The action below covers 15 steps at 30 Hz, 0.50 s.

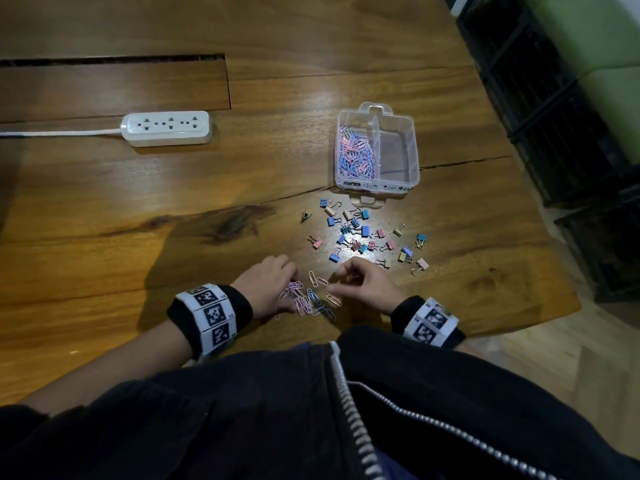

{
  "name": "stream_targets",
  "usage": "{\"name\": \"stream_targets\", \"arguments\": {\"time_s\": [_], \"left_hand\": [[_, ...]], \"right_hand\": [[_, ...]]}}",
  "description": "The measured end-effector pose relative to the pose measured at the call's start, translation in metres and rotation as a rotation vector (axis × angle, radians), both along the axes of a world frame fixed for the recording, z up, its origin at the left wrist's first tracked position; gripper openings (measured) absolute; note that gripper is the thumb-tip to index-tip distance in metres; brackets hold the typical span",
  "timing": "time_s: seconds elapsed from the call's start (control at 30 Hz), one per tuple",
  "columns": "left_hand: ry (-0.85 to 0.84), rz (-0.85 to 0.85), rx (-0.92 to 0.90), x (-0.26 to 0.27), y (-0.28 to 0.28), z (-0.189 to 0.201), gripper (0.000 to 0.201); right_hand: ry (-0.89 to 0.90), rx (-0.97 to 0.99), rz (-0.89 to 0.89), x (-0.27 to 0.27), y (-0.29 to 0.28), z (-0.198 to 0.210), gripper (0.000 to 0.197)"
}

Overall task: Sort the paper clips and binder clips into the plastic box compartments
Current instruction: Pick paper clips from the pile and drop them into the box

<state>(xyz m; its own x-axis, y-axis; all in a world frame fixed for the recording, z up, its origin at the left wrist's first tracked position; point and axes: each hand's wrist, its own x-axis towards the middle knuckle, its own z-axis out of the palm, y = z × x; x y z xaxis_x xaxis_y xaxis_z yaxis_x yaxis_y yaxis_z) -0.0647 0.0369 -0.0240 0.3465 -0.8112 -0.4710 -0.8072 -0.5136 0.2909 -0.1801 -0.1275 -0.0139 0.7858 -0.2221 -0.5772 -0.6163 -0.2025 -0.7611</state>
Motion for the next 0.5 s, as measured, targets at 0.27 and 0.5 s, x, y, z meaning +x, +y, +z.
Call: {"name": "stream_targets", "arguments": {"time_s": [0.27,0.5], "left_hand": [[0.026,-0.037,0.022,0.001,-0.006,0.0,0.035],[0.577,0.339,-0.077,0.018,0.001,-0.001,0.013]], "right_hand": [[-0.07,-0.524,0.33,-0.007,0.016,-0.017,0.047],[0.005,-0.603,0.342,-0.004,0.026,-0.019,0.017]]}}
